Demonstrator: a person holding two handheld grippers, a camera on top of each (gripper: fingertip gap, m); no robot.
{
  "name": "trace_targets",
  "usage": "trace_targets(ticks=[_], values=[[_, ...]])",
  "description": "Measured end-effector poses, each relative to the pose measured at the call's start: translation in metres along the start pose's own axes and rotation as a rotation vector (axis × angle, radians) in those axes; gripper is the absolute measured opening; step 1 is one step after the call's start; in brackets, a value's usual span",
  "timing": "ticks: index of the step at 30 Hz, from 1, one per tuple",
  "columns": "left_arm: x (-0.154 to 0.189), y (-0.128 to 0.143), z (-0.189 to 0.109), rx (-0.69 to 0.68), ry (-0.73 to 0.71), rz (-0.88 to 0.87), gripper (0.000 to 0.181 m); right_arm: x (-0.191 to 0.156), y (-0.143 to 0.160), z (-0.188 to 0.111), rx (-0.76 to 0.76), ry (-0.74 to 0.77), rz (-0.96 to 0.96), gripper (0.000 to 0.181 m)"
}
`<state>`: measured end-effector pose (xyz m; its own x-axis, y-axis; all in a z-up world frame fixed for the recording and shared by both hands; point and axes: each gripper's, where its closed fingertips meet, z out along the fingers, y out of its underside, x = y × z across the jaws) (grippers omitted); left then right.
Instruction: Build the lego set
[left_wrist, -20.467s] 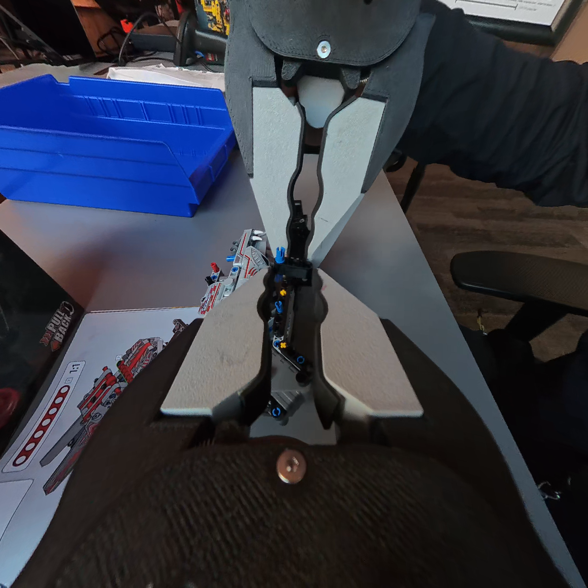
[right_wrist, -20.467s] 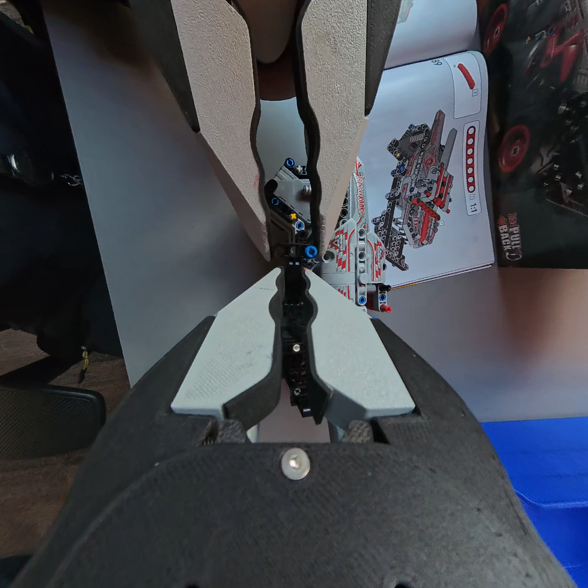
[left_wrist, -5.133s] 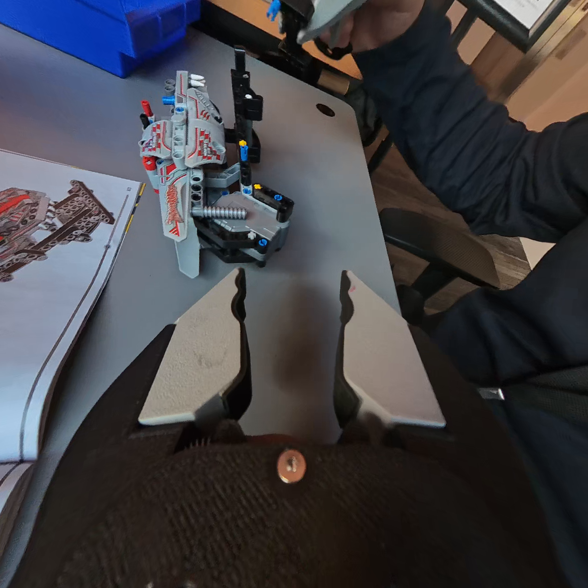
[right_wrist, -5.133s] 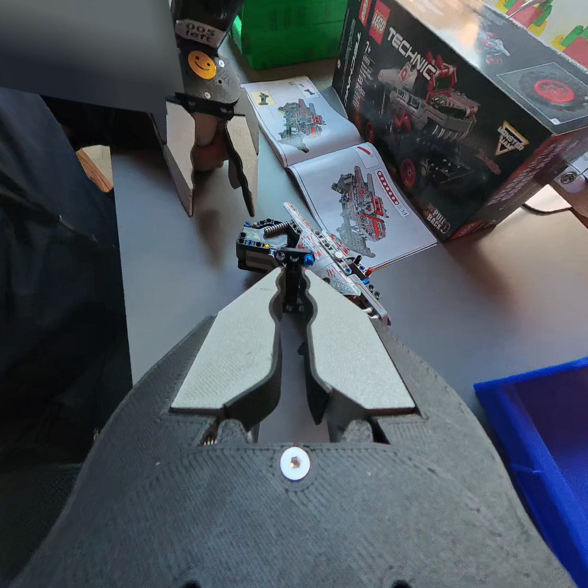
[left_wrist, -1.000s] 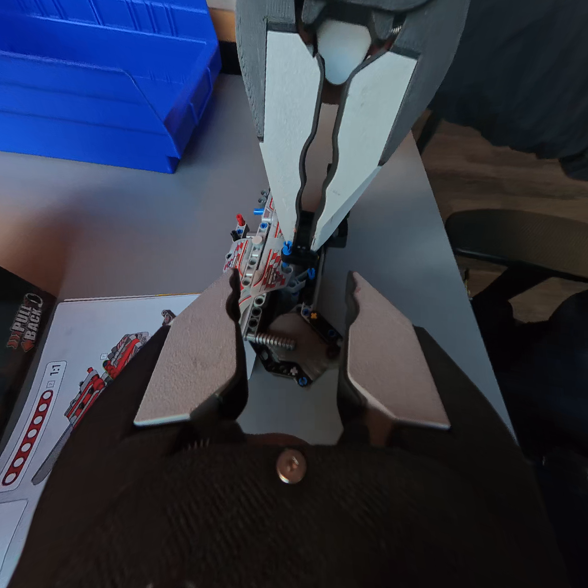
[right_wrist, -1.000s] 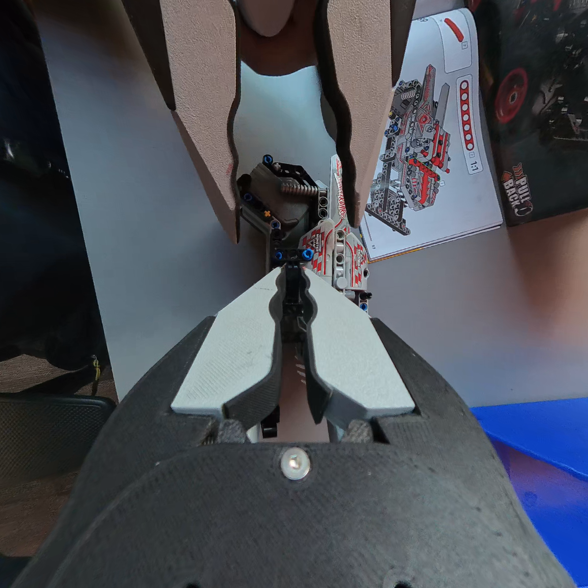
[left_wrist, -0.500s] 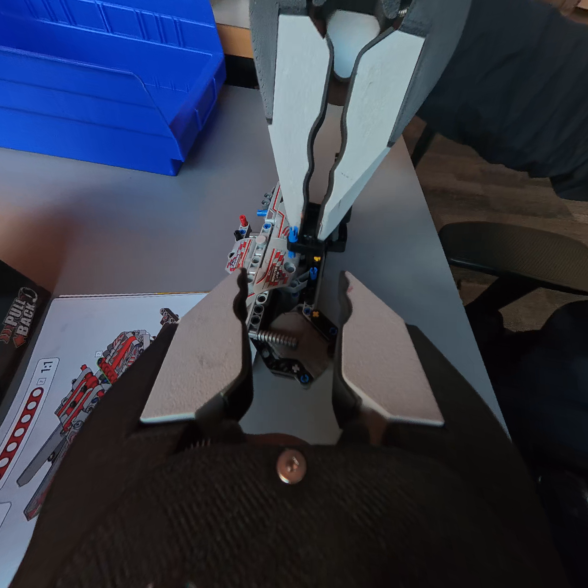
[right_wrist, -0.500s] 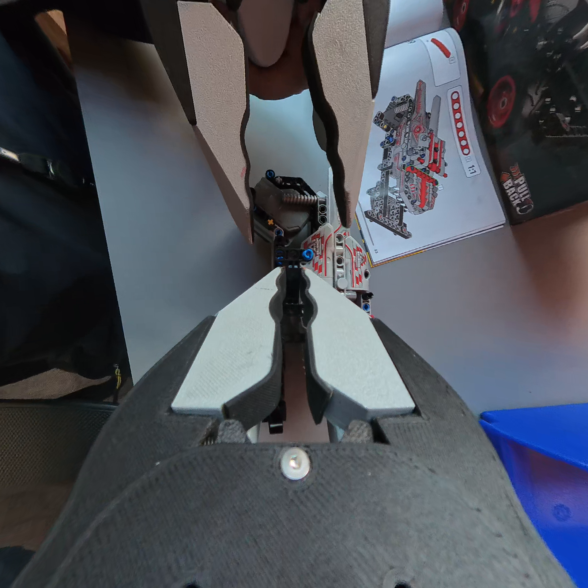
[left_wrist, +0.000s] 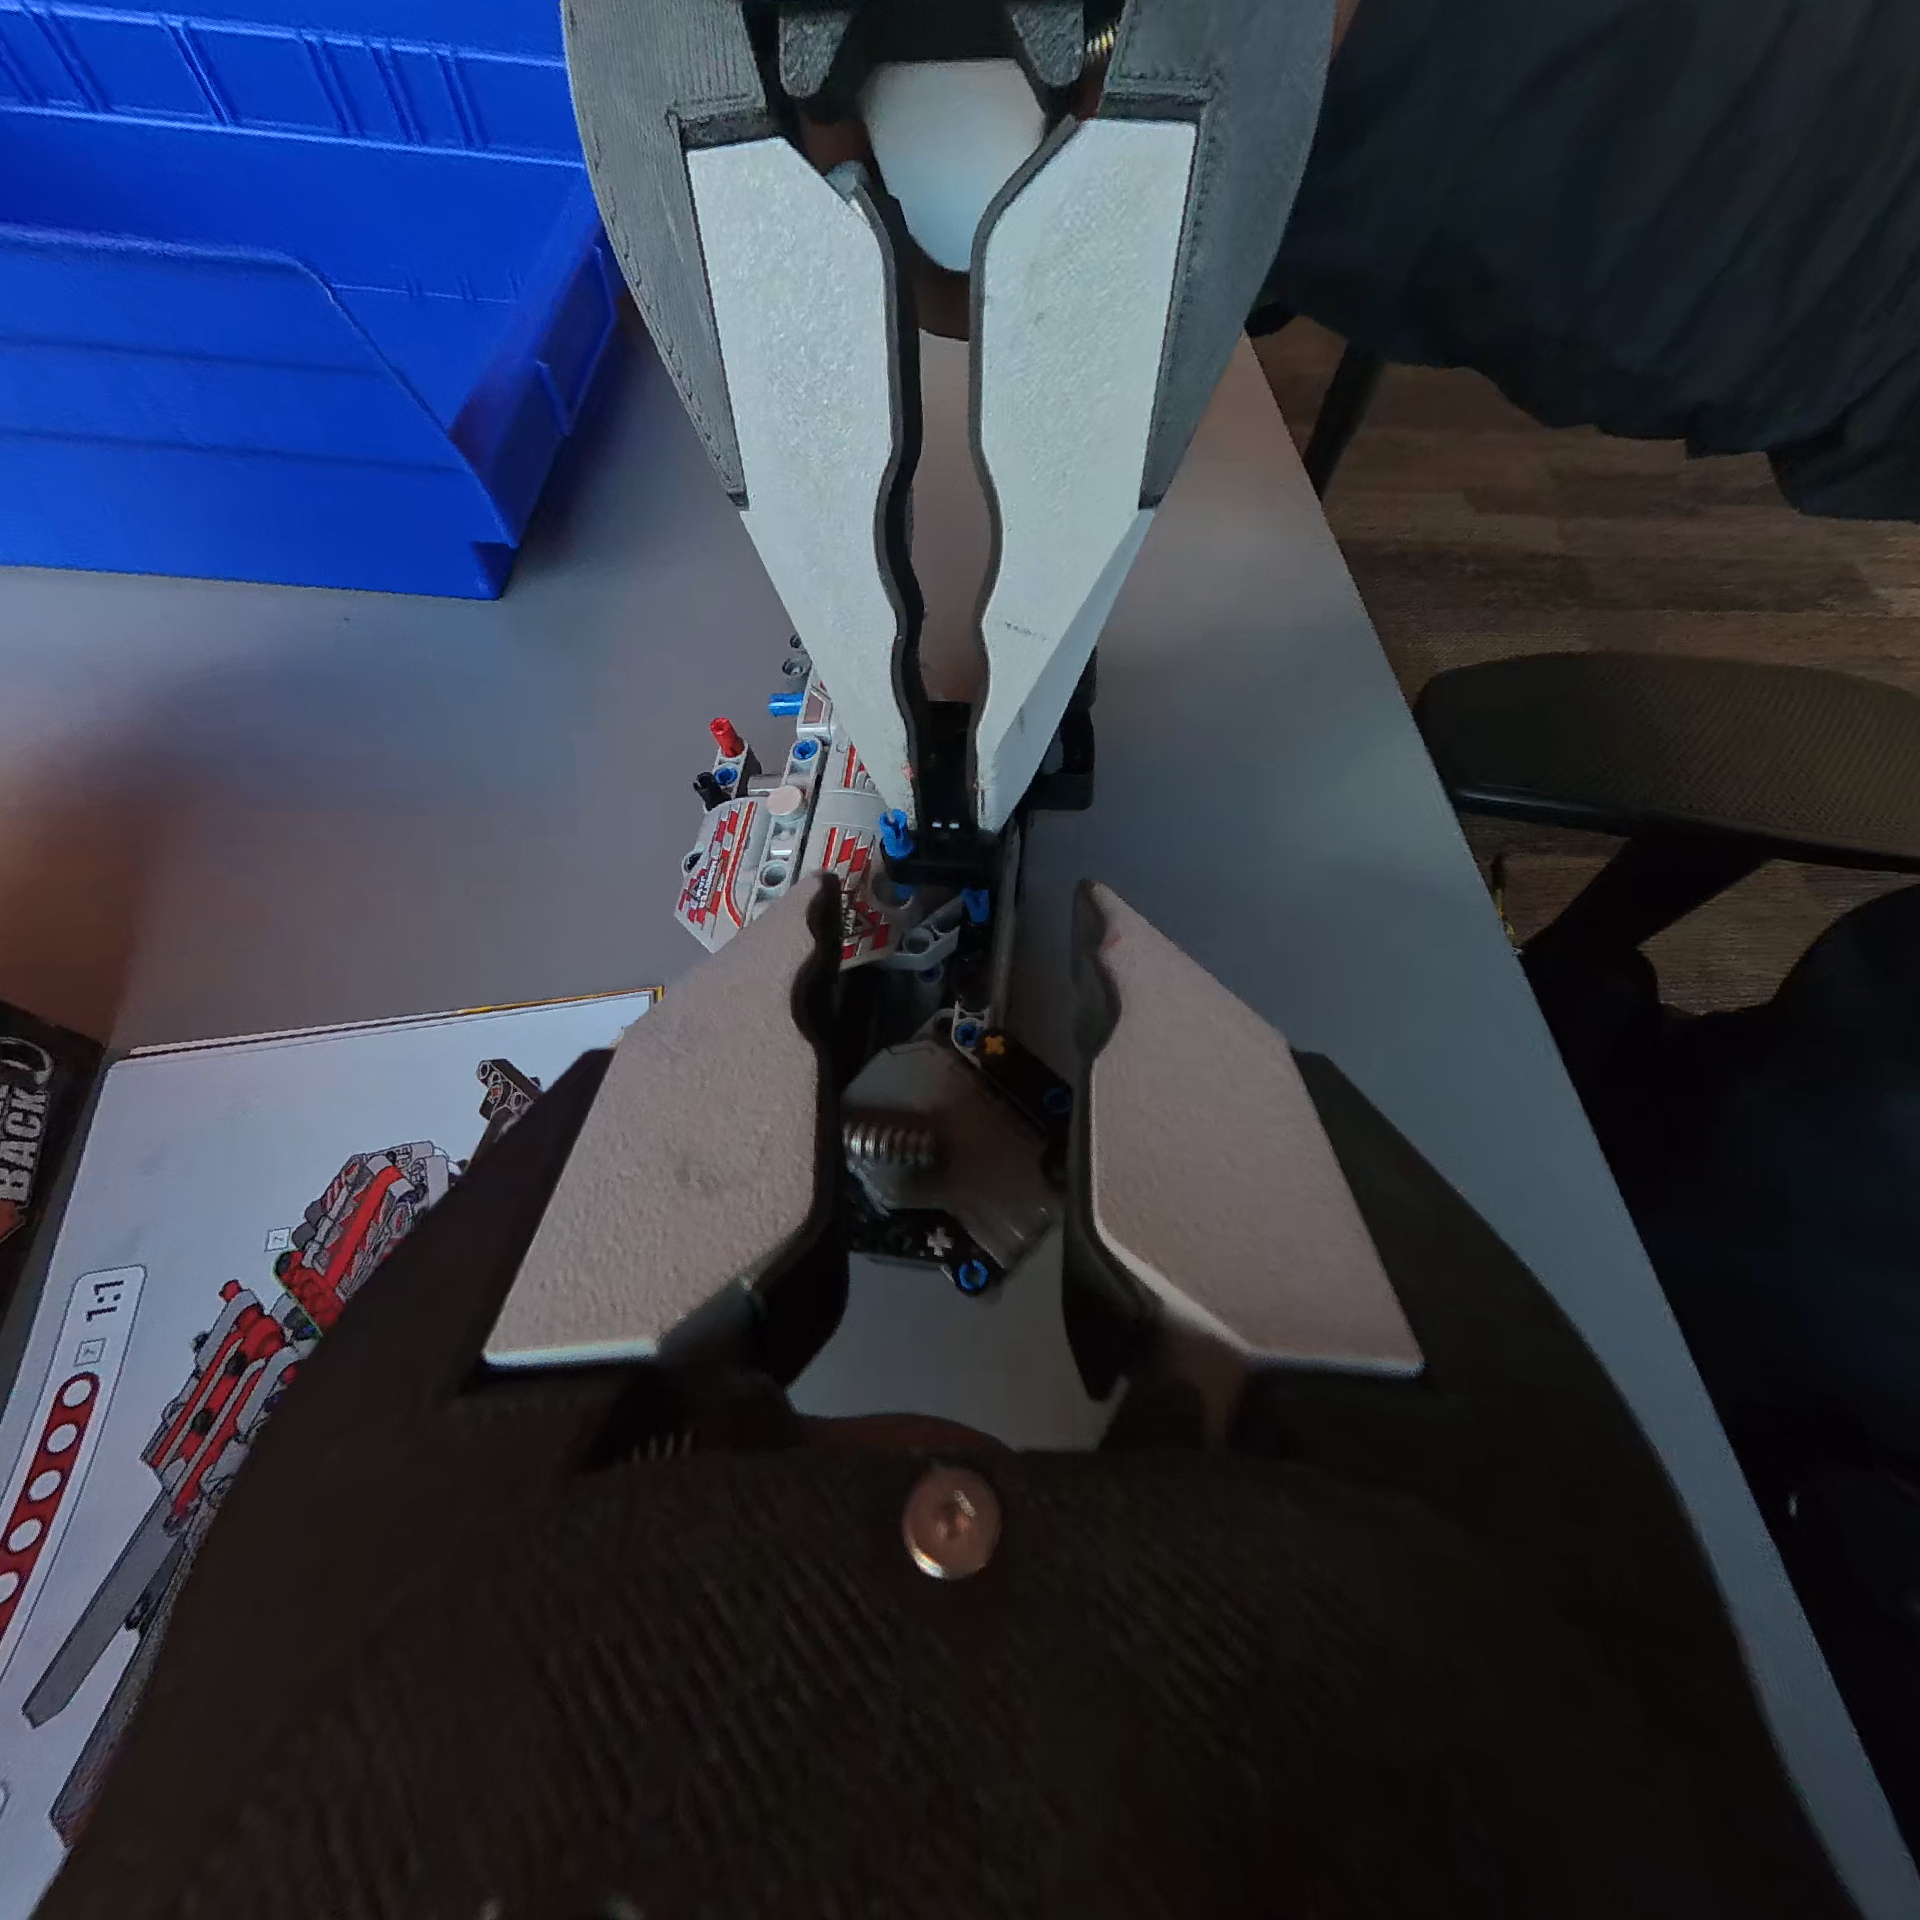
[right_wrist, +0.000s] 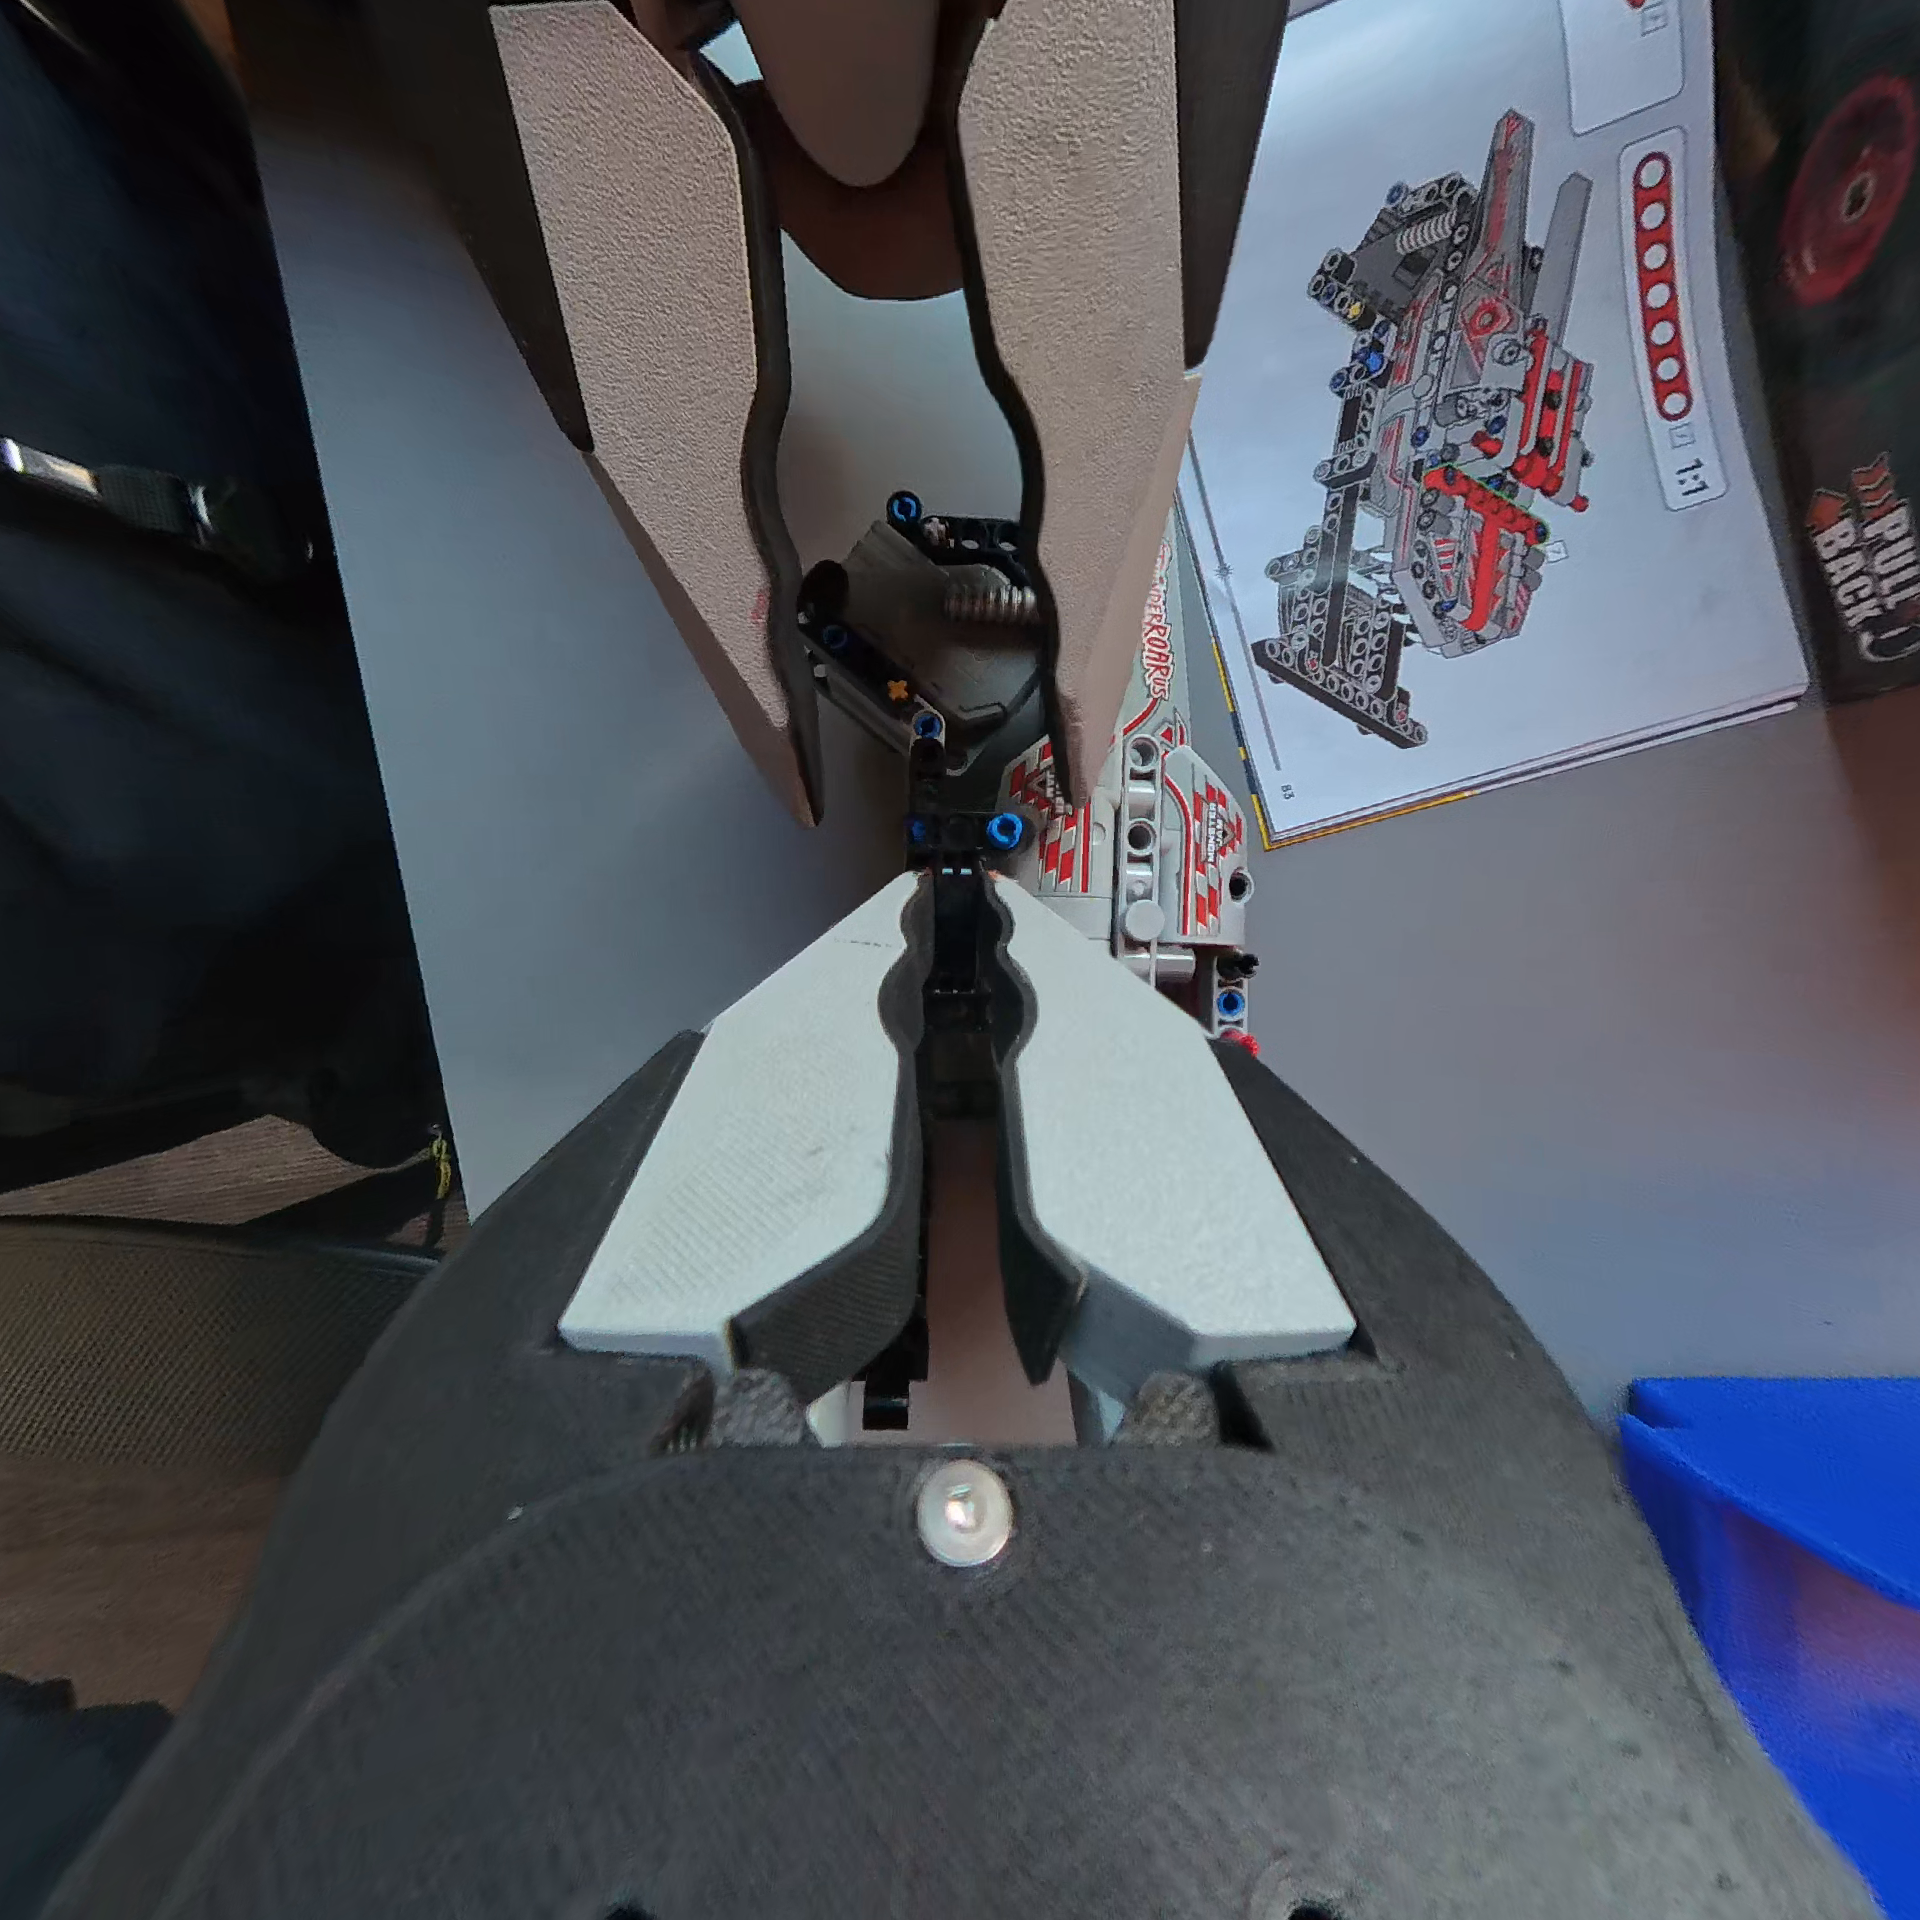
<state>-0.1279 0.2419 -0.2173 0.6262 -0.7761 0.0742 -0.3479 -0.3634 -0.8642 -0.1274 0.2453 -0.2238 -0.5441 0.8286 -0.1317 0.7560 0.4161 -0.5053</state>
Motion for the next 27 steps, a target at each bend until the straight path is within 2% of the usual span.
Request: trace_targets(ticks=[8, 27], values=[[-0.0014, 0.0033, 0.0007, -0.001, 0.010, 0.005, 0.041, 0.0031, 0.0000, -0.0003, 0.023, -0.046, 0.035, 0.005], [-0.0016, 0.0010, 0.0002, 0.017, 0.006, 0.011, 0.039, 0.0018, 0.0022, 0.0021, -0.056, -0.105, 0.067, 0.005]])
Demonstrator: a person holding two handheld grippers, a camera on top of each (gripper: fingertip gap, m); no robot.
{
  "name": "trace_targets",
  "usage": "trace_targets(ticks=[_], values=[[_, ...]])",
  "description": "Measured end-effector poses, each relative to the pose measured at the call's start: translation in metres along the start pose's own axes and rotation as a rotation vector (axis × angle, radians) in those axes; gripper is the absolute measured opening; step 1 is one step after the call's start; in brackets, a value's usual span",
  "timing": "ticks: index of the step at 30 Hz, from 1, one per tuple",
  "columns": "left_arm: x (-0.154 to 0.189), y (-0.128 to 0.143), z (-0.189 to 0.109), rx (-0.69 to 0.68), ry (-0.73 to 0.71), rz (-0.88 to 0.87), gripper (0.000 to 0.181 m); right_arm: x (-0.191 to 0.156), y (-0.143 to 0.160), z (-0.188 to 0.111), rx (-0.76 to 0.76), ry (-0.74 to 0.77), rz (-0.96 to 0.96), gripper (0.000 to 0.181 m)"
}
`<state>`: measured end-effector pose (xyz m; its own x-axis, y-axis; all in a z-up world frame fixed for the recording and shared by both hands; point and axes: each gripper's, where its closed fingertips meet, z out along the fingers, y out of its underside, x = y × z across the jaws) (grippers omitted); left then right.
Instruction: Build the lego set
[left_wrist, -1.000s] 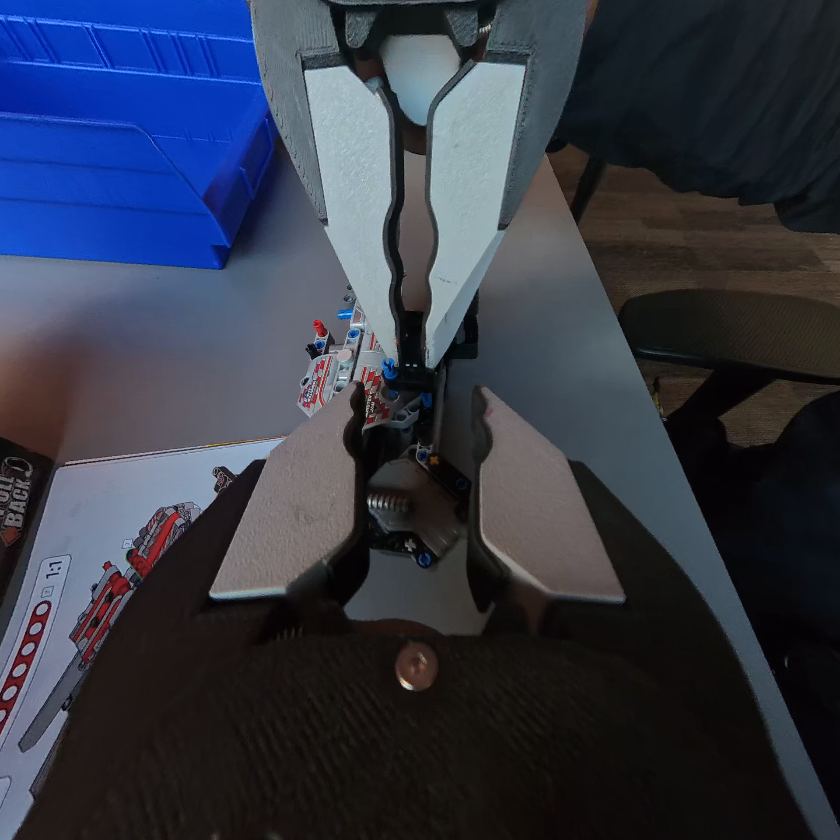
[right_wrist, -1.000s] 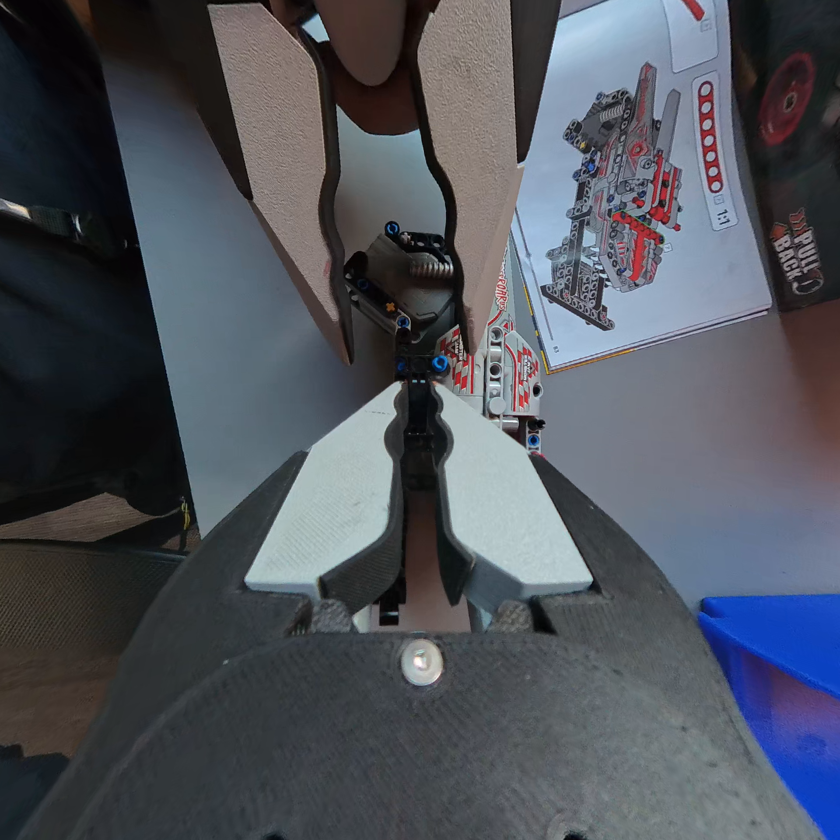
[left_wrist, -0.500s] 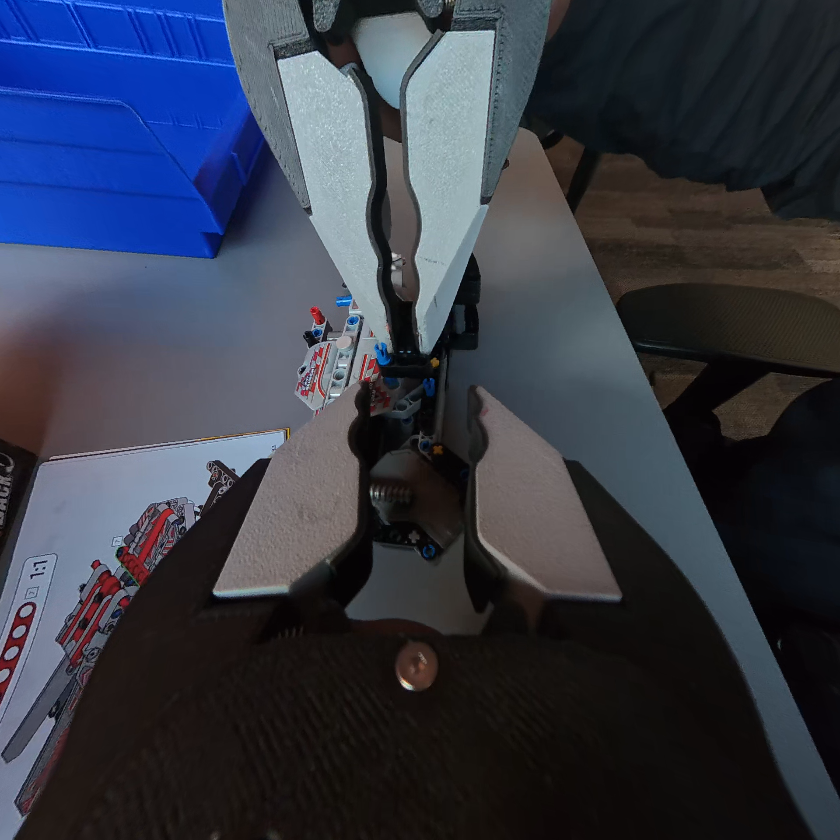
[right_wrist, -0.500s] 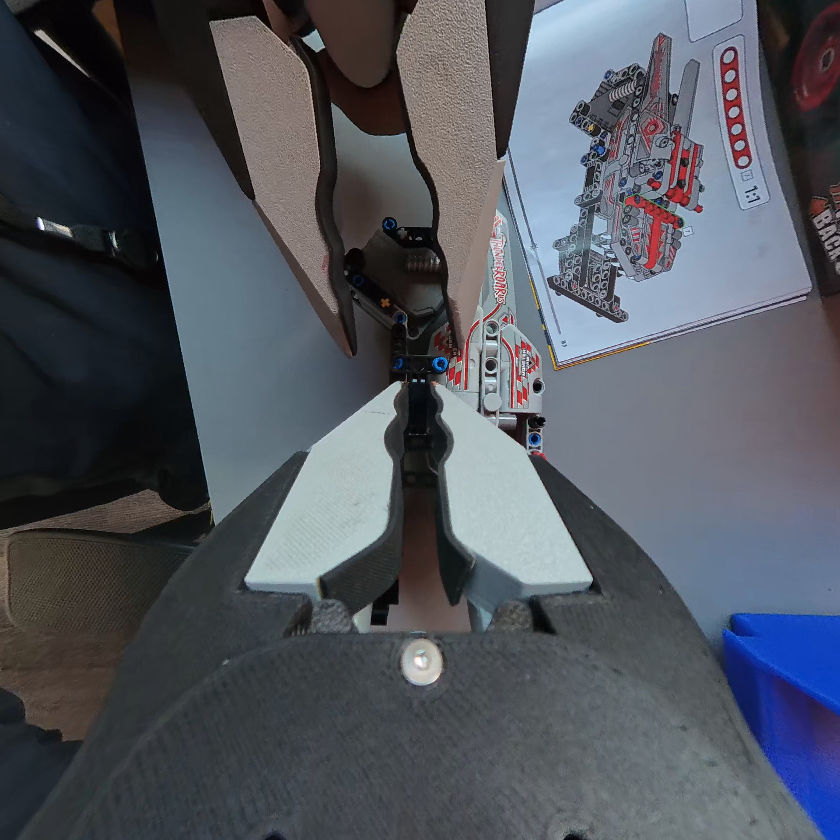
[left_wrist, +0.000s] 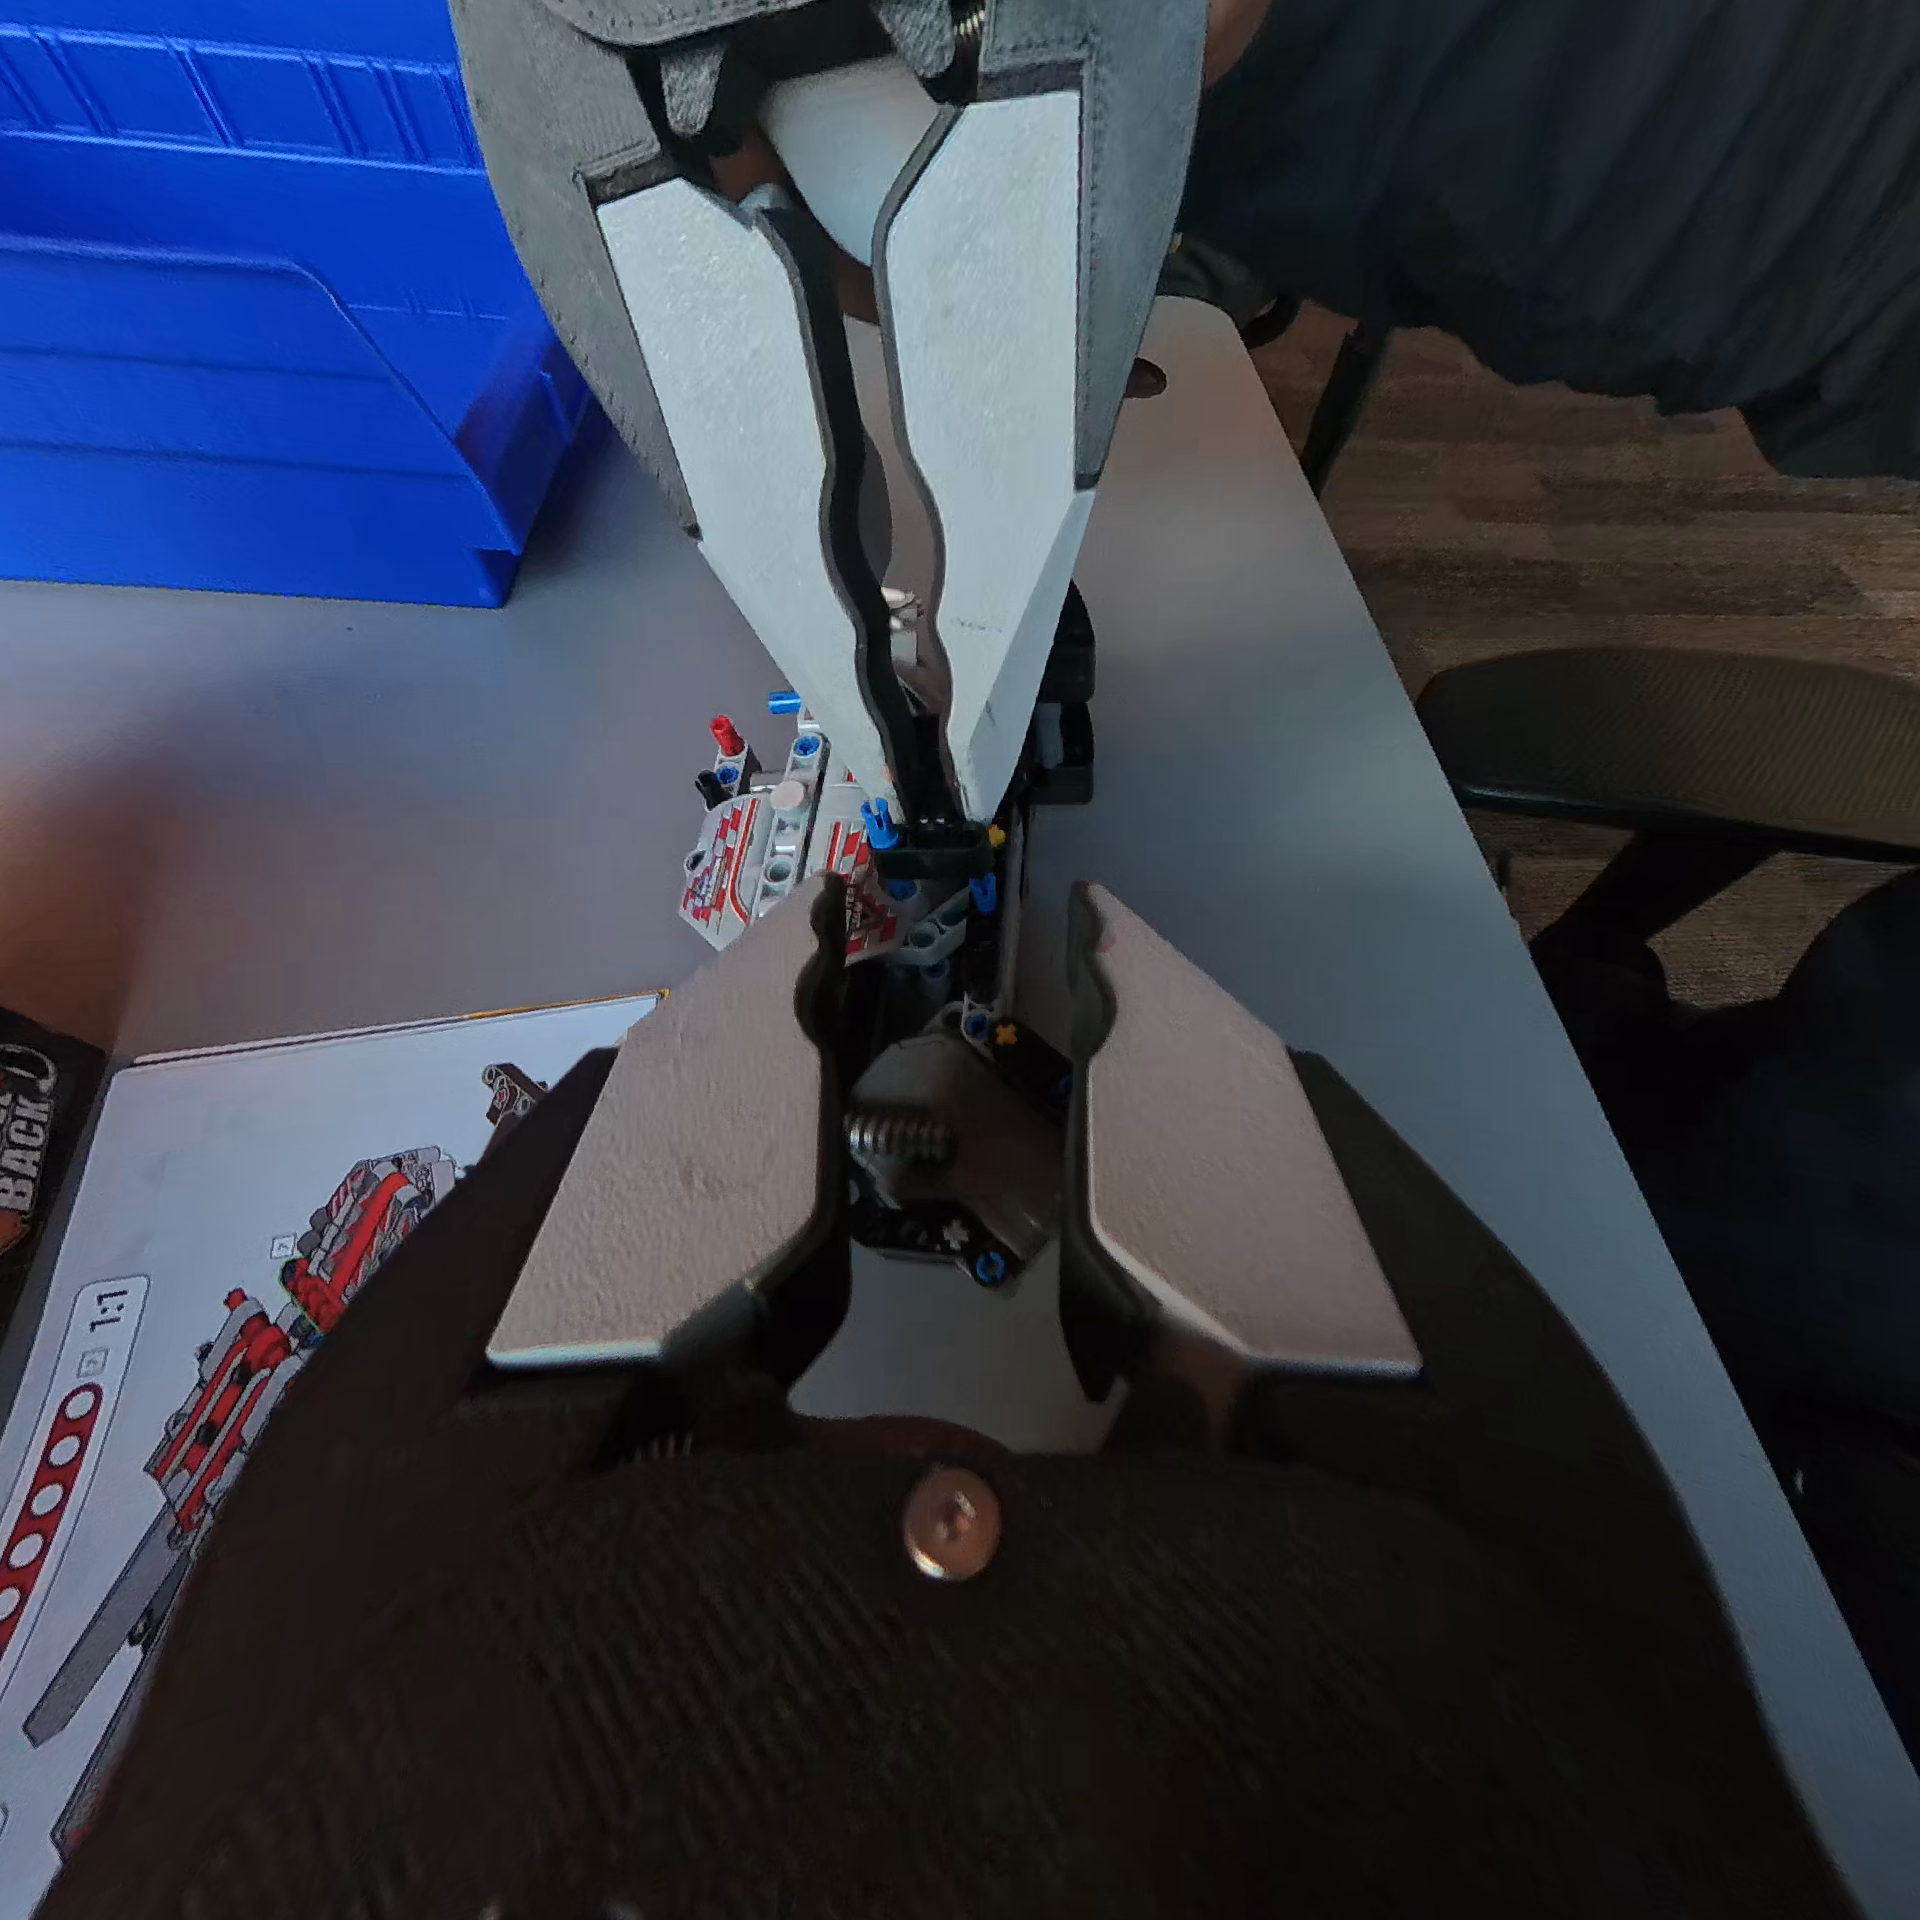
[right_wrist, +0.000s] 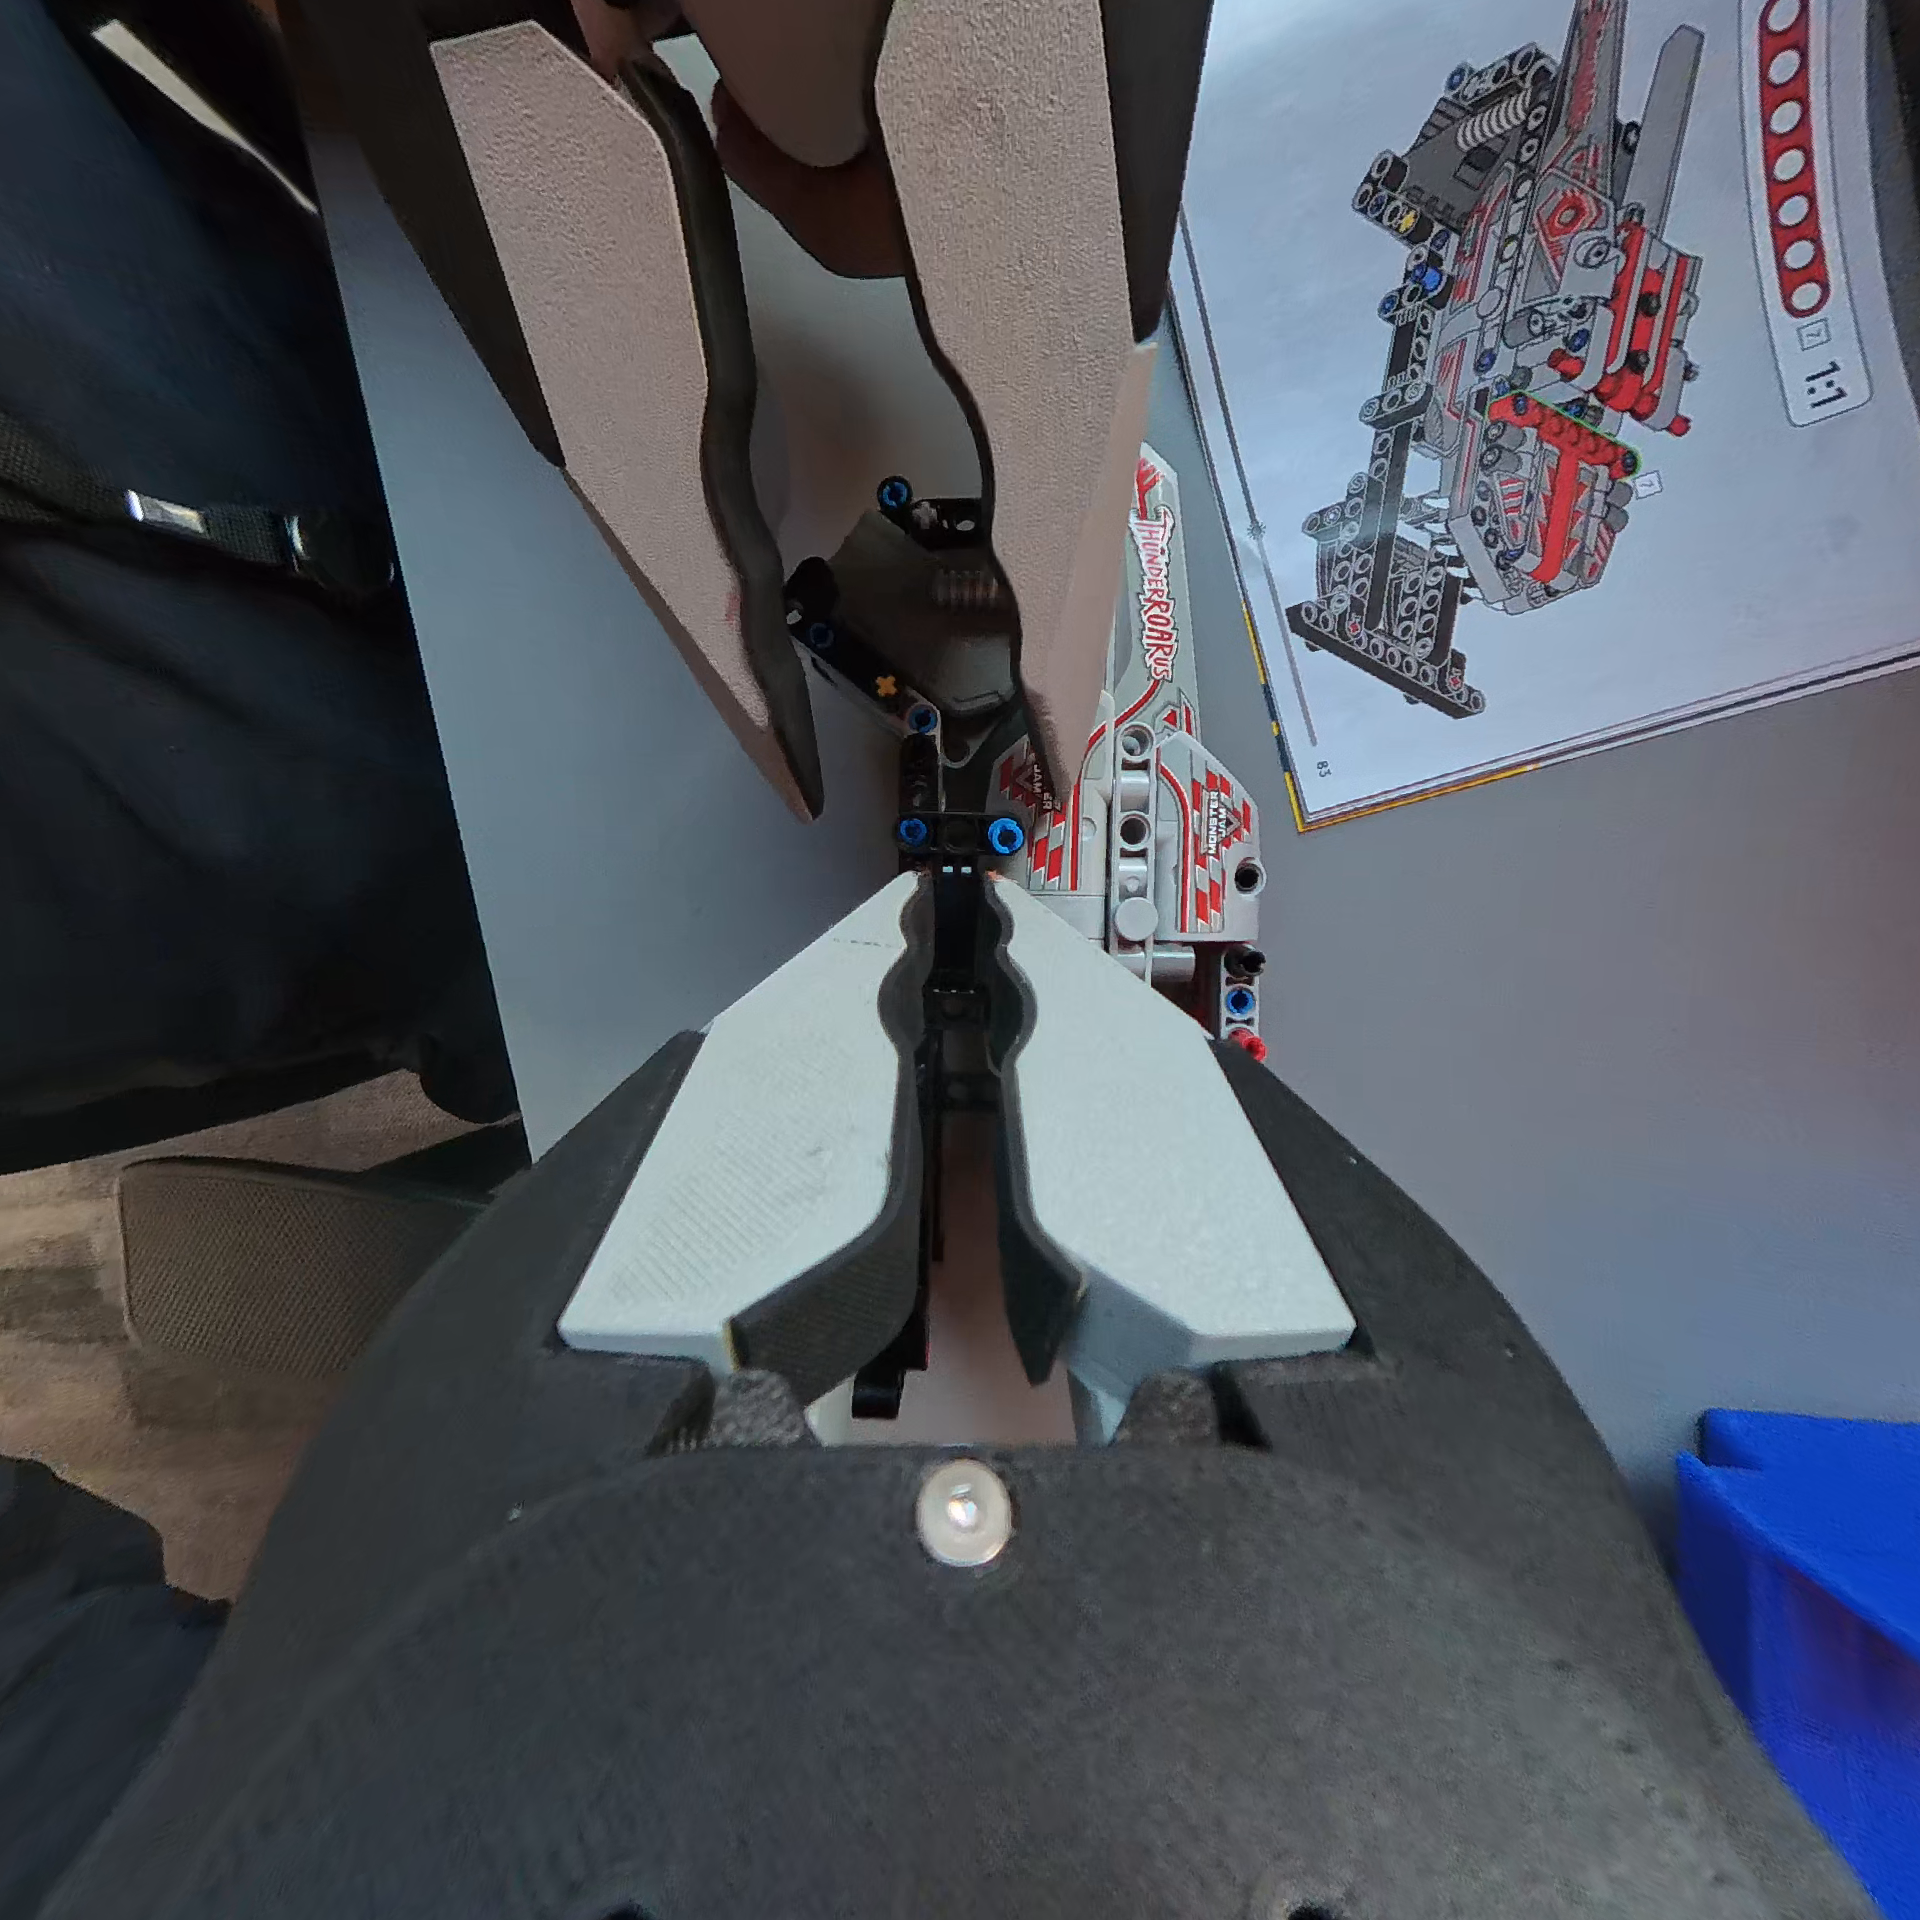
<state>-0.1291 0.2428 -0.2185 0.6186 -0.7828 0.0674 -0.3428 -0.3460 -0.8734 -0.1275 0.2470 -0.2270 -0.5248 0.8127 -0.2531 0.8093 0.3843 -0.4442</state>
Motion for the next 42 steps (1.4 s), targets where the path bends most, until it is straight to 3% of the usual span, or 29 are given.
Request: trace_targets(ticks=[10, 20, 29, 34, 42], values=[[-0.004, -0.004, 0.006, 0.040, 0.004, -0.057, 0.021, 0.000, 0.001, 0.000, -0.057, -0.001, -0.028, 0.006], [-0.005, -0.003, 0.006, 0.087, 0.048, -0.115, 0.021, 0.001, -0.001, 0.001, -0.095, 0.029, -0.064, 0.006], [-0.006, -0.003, 0.004, 0.108, 0.072, -0.181, 0.021, 0.007, -0.011, -0.007, 0.026, 0.163, -0.124, 0.014], [-0.006, -0.003, 0.004, 0.109, 0.078, -0.182, 0.021, -0.001, -0.020, -0.012, 0.151, 0.148, -0.143, 0.004], [-0.006, -0.003, 0.004, 0.105, 0.083, -0.214, 0.021, 0.004, -0.011, -0.004, 0.062, 0.222, -0.249, 0.006]])
